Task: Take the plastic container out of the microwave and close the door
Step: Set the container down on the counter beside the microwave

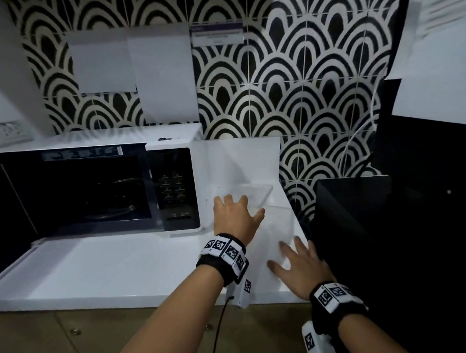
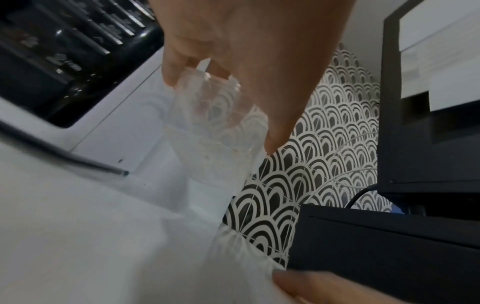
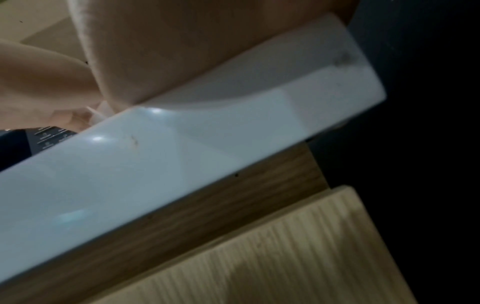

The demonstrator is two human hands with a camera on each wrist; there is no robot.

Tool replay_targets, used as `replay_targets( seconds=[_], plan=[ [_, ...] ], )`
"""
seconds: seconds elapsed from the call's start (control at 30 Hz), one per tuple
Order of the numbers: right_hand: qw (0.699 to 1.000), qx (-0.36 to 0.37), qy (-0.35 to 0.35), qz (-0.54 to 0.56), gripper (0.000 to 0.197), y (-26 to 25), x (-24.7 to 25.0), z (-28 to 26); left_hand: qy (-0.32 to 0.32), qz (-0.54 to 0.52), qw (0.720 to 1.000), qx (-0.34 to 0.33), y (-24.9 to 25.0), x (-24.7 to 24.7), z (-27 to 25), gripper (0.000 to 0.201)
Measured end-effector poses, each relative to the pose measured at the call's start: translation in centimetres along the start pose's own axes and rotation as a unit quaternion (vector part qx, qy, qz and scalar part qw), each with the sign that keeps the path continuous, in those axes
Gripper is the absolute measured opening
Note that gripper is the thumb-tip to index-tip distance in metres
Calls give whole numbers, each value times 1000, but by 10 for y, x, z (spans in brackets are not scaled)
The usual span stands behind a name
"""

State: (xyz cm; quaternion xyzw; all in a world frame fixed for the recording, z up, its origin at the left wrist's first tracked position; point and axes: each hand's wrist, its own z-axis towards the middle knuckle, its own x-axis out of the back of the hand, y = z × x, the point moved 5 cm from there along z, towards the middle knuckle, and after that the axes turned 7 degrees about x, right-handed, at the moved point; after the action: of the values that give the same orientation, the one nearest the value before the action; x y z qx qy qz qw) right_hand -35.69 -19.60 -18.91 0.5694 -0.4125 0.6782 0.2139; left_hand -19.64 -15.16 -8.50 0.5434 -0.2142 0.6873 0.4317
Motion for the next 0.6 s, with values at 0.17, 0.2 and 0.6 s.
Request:
replay_targets(
  seconds=[0.17, 0.2, 0.6],
  plan=[
    [1000, 0, -5, 12, 78, 0, 0, 0, -10, 23, 1000, -1, 9, -3, 36, 67],
    [1000, 0, -7, 14, 78, 0, 0, 0, -7, 23, 1000, 1, 10, -4, 44, 67],
    [1000, -2, -4, 9, 80, 0, 0, 1, -98, 29, 994, 43, 6, -49, 126, 70]
  ],
)
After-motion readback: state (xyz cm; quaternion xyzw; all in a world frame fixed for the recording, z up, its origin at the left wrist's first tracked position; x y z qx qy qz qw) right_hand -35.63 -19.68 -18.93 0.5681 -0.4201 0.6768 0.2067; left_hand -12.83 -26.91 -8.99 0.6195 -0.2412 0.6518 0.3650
